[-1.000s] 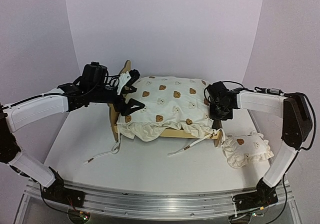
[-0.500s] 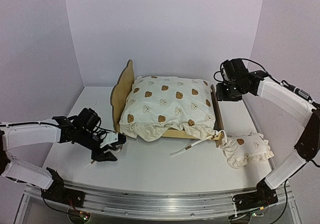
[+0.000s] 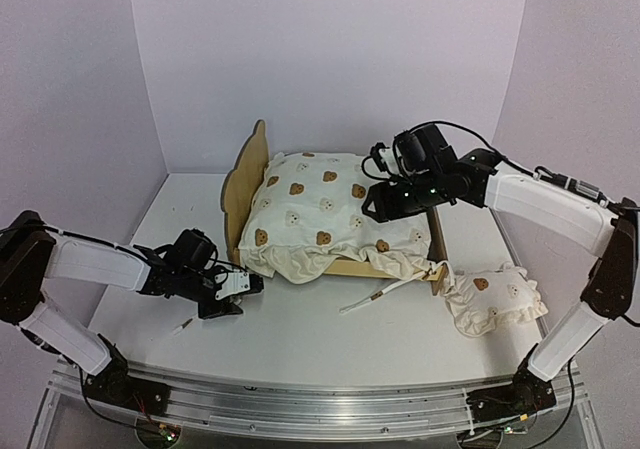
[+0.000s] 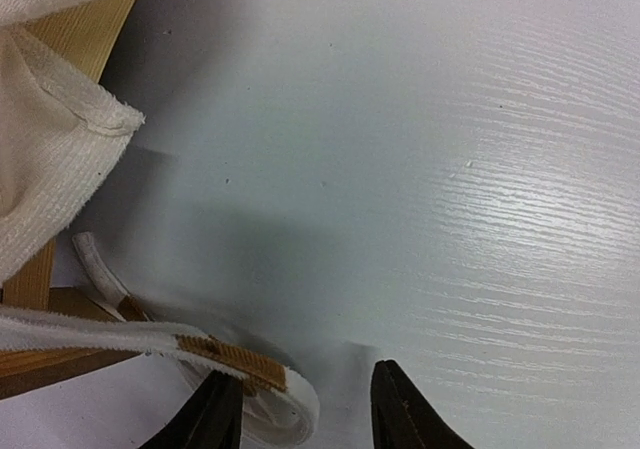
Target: Set up the pet bed
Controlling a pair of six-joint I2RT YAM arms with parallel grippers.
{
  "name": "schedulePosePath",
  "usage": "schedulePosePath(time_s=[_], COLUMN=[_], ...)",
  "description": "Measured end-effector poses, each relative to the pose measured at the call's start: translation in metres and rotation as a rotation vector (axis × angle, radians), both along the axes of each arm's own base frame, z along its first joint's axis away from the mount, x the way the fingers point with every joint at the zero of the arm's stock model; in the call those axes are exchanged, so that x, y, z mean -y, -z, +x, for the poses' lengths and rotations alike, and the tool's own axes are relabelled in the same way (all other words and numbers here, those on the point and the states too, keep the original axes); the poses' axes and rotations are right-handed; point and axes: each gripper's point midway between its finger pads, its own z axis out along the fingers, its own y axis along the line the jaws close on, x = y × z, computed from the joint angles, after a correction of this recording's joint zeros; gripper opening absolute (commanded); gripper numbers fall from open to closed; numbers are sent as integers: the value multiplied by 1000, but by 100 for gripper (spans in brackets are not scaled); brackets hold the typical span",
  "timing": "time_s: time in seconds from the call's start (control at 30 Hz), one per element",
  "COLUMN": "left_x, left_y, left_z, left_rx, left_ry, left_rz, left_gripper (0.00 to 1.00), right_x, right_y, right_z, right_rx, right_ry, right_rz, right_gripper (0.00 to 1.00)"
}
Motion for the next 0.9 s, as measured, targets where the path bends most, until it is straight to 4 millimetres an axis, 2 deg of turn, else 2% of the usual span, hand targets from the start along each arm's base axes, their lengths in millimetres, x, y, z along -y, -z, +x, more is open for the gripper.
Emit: schedulePosePath(time_s=[0.07,0.13,0.27,0.33,0.37,0.47,0.53,0.57,0.67,0.83,0.9], left_x=[1,1,3,16,28,67,79,81,83,85,85], left_y=[4,7,2,-22,-44,-132,-176,-192,-213,-224,-226], left_z=[2,3,3,11,19,42,42,38,22,16,16], left_rx=[6,6,-37,-86,-95,-58,-40,-46,-109,-189,-192], left_ry=[7,8,-12,-30,-33,-12,20,33,49,19,13], left_rz=[4,9,17,-12,-50,-231,-325,-360,-417,-460,-464], left_gripper=[22,3,0,0,0,0,0,0,0,0,0], right_x=[-7,-15,-35,-48,-55,-78,-95,-103,-125,-162,-176], right_y=[-2,-4,-8,-10,-10,-6,2,7,22,39,52], right_z=[-3,-7,-21,-32,-37,-57,-71,-77,-91,-100,-101], right_rx=[1,3,-5,-15,-20,-39,-59,-72,-111,-113,-114], right_ry=[-20,-43,-128,-190,-224,-327,-393,-421,-481,-531,-532], right_rz=[18,34,79,115,136,197,236,255,301,364,376], right_gripper=[46,46,47,47,47,47,47,47,47,51,53])
